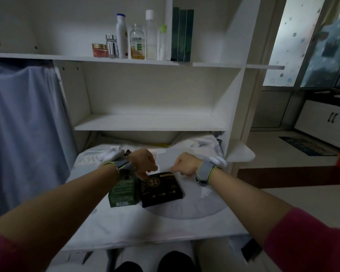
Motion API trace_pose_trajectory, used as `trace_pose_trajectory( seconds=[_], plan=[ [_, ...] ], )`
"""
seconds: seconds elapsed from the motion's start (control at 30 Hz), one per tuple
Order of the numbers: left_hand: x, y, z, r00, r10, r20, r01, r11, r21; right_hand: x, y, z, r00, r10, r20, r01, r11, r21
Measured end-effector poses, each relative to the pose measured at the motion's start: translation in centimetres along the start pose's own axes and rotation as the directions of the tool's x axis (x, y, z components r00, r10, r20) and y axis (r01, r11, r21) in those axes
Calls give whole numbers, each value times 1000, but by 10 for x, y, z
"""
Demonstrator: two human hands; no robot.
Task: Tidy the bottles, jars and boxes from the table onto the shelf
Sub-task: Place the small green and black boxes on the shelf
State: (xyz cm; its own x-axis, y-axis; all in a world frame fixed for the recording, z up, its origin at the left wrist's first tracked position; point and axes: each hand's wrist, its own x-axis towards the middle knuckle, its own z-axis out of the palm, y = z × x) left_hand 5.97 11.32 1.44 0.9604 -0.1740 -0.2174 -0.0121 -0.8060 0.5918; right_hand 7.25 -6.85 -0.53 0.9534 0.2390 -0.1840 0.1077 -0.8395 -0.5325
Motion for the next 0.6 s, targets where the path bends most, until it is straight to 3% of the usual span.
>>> trace_pose_trajectory(
  seconds=[0.2,0.33,0.6],
  plan=[
    [3,-11,21,996,-46,82,28,978,206,1,7,20,994,104,22,-100,988,-118],
    [3,-14,29,986,-106,129,80,978,191,3,10,30,989,137,46,-132,986,-97],
    [7,-20,31,985,-112,133,106,993,55,10,14,39,965,248,86,-262,923,282]
  ],
)
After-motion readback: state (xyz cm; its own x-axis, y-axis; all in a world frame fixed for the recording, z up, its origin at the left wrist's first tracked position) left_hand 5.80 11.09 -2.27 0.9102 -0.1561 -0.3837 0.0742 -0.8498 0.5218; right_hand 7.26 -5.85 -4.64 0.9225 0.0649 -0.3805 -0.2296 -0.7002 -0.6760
